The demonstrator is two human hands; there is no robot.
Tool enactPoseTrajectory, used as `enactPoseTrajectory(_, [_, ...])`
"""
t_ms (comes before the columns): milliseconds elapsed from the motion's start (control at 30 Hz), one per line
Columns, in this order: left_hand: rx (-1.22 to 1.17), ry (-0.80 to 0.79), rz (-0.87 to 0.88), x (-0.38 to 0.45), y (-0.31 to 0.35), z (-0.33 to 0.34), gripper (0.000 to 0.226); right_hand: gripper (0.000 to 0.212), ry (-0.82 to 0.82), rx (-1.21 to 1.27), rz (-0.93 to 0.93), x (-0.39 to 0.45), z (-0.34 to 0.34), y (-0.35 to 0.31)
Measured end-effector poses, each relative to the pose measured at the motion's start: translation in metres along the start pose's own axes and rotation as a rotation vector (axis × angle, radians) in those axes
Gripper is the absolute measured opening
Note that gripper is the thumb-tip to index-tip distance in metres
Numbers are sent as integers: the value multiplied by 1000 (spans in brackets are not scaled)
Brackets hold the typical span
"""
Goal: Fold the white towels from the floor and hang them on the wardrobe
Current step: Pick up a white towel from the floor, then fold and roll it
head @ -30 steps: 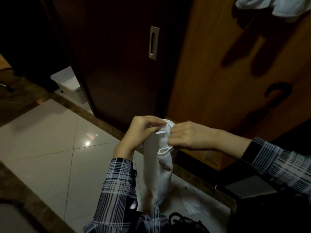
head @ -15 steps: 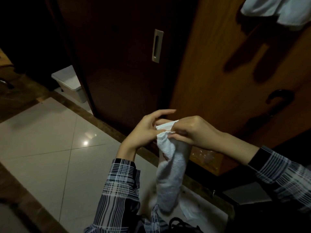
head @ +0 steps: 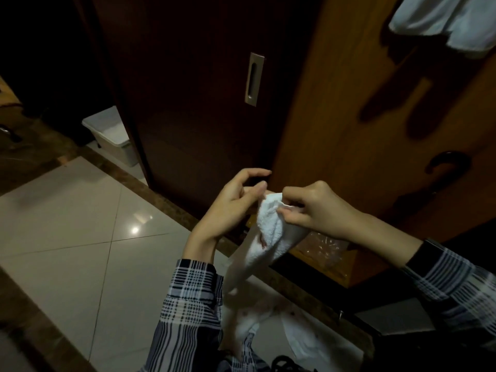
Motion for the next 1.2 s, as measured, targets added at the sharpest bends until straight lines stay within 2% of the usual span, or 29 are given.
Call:
enactPoseTrajectory(100, [-4,-75,-26,-2,1,2,64,27,8,34,-19,2,-2,-4])
enactPoseTrajectory(167, [35,-64,-17,-2,1,-1,69,21,23,41,-24,3,-2,-5])
enactPoseTrajectory(267, [71,-6,23,0,4,-9,64,26,81,-16,-75,2,-3,-6])
enactPoseTrajectory(367, [123,4,76,-1,10,-12,60,32,196,-199,-179,-5,-10,-11])
enactPoseTrajectory(433, [160,-5,112,-1,14,-12,57,39,246,-278,-154,-6,-20,-3])
enactPoseTrajectory(500, [191,3,135,-1,15,-13,54,45,165,-251,-92,-5,-22,11])
enactPoseTrajectory(600, [237,-1,147,1,13,-10,51,42,69,-225,-73,-7,-20,26])
enactPoseTrajectory(767, [318,36,203,3,20,-12,46,31,115,-34,14,-9,-24,30])
enactPoseTrajectory(867, [390,19,248,1,28,-9,44,26,123,-29,11,-12,-21,23])
enactPoseTrajectory(967, [361,37,277,0,34,-11,44,19,161,-6,5,-16,-27,23])
enactPoseTrajectory(1000, [361,38,287,0,35,-11,44,23,151,26,50,-15,-29,27])
enactPoseTrajectory(1067, [374,36,297,1,35,-8,43,49,109,31,123,-12,-29,32])
enactPoseTrajectory(1100, [380,35,300,1,35,-6,42,51,97,-12,113,-12,-28,30])
enactPoseTrajectory(1200, [370,44,328,1,37,-4,43,33,93,-6,76,-11,-31,24])
Point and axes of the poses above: each hand's wrist, its own x-axis towards the middle knuckle, its own z-axis out of the palm, y = z × x, the point moved 9 cm from there along x, towards the middle knuckle, and after that the axes turned 10 degrees about z, right-handed, at the moved point
